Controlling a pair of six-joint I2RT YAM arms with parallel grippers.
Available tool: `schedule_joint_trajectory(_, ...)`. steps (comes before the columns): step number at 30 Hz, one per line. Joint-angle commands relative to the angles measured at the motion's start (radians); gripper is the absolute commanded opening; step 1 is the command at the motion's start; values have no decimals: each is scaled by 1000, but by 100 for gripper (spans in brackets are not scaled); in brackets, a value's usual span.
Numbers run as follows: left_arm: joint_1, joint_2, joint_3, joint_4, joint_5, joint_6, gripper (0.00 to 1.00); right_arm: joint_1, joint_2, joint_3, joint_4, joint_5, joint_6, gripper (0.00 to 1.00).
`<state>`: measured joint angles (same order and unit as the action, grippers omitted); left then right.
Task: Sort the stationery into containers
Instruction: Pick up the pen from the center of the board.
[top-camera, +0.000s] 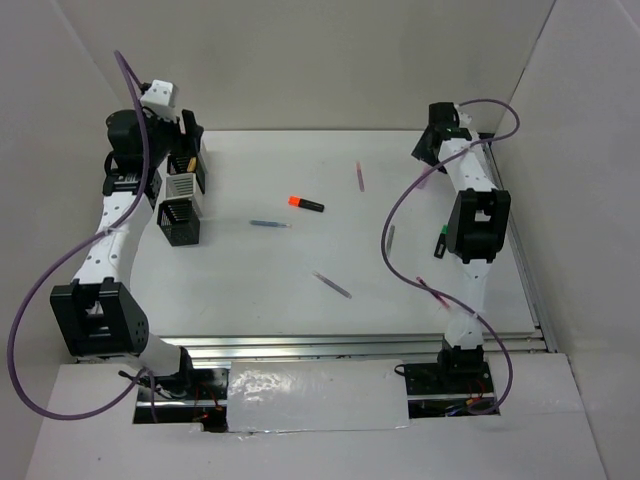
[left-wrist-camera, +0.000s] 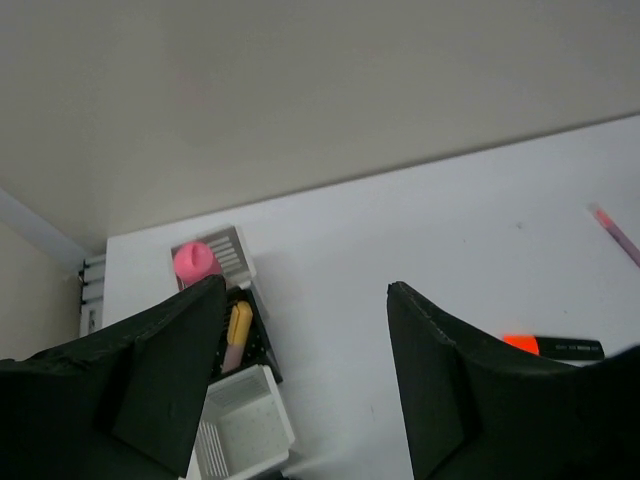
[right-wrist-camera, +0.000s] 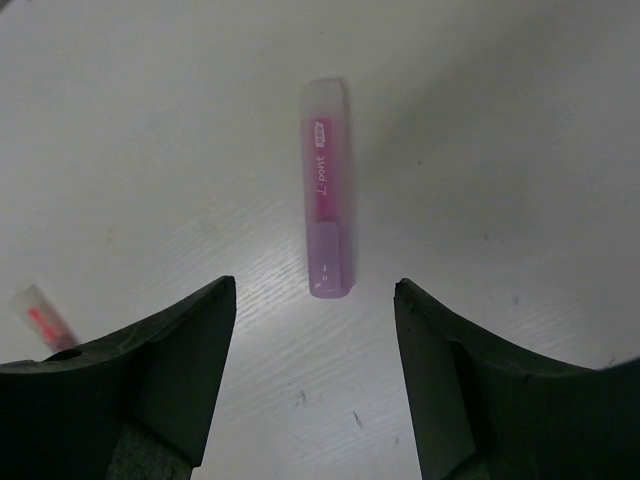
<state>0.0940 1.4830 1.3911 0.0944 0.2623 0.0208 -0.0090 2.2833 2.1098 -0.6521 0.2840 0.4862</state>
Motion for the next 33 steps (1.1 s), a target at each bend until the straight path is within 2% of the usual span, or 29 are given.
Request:
schedule_joint_trajectory(1, 4, -36, -23, -35, 22, -7, 78, 4, 41, 58, 19, 67, 14, 71)
schedule_joint_trajectory(7, 7, -55, -30, -65, 28, -10, 78, 4, 120, 108, 19, 23, 37, 69)
schedule_joint_trajectory(13, 7, -44, -15, -87, 28, -12, 78, 4, 125, 110, 32, 24, 29, 65)
schedule_joint_trajectory(17, 7, -49, -24, -85, 29, -50, 78, 0, 114, 108, 34, -29, -24, 60)
schedule_joint_trajectory(20, 7, -61, -36, -88, 29, -41, 79, 3, 104, 128, 17, -85, -111, 60)
schedule_joint_trajectory(23, 6, -67, -44, -90, 25, -32, 79, 3, 107, 159, -3, -28, -222, 62)
schedule_joint_trajectory(26, 7, -69, -44, -91, 31, -36, 79, 53, 123, 177, -9, 58, -329, 69)
schedule_joint_trajectory(30, 7, -72, -44, -91, 37, -44, 79, 58, 156, 179, -29, 89, -397, 74)
schedule_joint_trajectory(33, 9, -75, -44, -91, 37, -45, 79, 37, 188, 185, -47, 55, -400, 74)
